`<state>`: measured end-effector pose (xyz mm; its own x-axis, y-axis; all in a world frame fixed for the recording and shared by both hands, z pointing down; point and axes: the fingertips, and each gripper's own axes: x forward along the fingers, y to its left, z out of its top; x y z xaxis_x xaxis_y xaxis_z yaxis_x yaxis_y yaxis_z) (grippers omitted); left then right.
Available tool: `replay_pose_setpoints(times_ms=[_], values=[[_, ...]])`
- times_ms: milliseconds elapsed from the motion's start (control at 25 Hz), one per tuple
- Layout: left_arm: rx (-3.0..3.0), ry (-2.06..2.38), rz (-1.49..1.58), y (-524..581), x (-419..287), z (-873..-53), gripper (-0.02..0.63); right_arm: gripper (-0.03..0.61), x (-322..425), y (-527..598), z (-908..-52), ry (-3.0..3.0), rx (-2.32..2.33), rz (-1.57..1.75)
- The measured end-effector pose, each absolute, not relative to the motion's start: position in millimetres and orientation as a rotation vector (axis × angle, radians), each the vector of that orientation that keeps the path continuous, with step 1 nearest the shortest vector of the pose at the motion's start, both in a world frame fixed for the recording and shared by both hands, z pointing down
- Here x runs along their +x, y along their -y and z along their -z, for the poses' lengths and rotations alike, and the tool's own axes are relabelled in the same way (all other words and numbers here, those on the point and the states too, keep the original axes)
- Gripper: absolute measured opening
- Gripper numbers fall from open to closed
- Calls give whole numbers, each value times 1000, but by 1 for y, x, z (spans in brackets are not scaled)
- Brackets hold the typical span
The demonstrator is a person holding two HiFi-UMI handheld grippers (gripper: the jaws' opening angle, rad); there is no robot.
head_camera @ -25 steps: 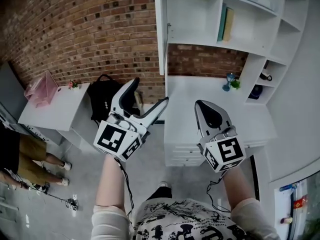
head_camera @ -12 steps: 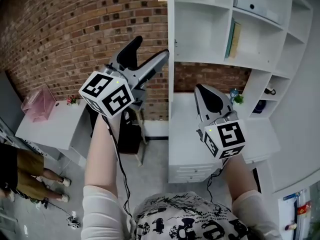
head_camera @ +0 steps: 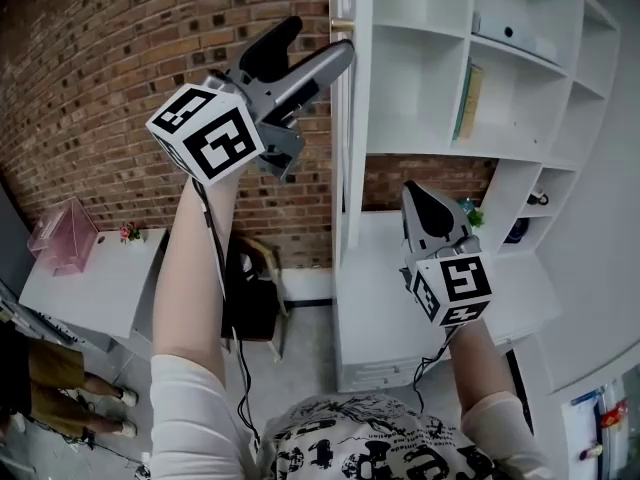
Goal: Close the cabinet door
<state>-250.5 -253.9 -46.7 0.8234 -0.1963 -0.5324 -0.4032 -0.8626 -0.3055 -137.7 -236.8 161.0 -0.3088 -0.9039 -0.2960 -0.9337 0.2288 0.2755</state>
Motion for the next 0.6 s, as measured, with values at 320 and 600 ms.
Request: replay_pose_setpoints(times_ms=[320, 600], values=[[-2586, -283, -695, 261, -239, 57, 186, 15, -130, 260, -161, -2343, -1857, -626], [-2574, -157, -619, 254, -224, 57, 100, 15, -130, 269, -169, -2344, -1871, -619]])
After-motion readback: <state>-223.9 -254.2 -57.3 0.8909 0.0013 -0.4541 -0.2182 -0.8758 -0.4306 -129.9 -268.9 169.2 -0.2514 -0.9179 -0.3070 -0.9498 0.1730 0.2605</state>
